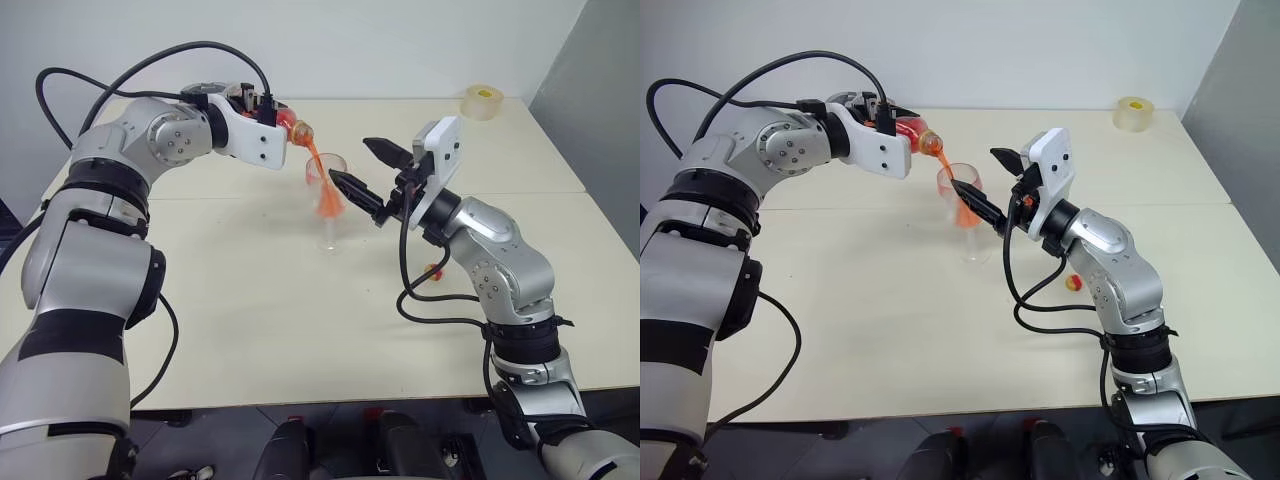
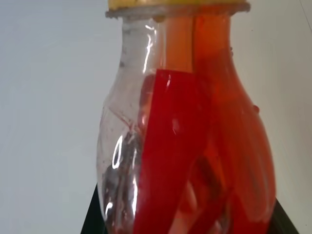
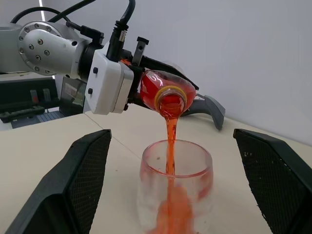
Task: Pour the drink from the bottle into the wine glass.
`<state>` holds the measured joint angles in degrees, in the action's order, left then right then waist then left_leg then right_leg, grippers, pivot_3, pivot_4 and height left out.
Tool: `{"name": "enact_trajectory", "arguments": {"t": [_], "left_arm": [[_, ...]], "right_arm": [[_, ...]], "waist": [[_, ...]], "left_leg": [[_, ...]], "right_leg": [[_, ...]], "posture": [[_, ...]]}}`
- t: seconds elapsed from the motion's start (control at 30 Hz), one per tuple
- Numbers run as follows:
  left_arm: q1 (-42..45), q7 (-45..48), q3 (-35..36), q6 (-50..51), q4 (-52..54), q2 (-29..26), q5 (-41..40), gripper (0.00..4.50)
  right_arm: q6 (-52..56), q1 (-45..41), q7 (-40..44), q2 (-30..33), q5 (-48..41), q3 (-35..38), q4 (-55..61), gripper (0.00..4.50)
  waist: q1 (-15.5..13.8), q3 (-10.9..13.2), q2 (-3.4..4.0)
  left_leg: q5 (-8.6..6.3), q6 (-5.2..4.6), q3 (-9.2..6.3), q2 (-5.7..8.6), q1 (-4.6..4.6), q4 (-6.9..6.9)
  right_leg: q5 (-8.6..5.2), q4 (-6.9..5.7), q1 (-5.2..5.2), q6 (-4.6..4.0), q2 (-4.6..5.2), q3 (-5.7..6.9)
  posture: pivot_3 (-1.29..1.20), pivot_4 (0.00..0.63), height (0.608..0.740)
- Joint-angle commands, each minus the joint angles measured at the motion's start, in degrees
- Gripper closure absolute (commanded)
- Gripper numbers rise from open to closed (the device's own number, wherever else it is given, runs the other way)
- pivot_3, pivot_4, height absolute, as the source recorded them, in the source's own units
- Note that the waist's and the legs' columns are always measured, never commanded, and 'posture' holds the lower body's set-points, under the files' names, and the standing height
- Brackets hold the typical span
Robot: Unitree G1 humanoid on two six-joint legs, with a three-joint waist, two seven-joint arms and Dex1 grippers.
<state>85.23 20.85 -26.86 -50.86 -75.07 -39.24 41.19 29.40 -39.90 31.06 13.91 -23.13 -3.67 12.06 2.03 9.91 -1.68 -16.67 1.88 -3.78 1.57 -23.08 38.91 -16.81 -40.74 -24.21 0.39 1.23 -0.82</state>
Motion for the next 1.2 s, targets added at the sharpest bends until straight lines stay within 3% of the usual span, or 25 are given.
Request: {"name": "enact_trajectory", "arguments": {"t": [0.03,1.2], "left_arm": [[3.19,-1.33,0.15,-0.53,0.28,-1.41,-0.11,3.19],[5.59,-4.07,-3.17,-1.53,-0.07,-2.47,3.21,3.19]], "right_arm": [[-1.50,-1.61,0.48,0.08,0.20,0.08,0.83,0.20],[-2.78,-0.96,1.60,-0.95,1.67,-0.76,0.88,0.20]], "waist": [[0.00,0.00,0.00],[0.03,0.00,0.00]], "left_leg": [[0.00,0.00,0.00,0.00,0.00,0.00],[0.00,0.00,0.00,0.00,0.00,0.01]], "right_leg": [[0.00,0.00,0.00,0.00,0.00,0.00],[0.00,-0.01,-0.01,0.00,0.00,0.01]], "posture": [[0.00,0.150,0.740],[0.00,0.150,0.740]]}}
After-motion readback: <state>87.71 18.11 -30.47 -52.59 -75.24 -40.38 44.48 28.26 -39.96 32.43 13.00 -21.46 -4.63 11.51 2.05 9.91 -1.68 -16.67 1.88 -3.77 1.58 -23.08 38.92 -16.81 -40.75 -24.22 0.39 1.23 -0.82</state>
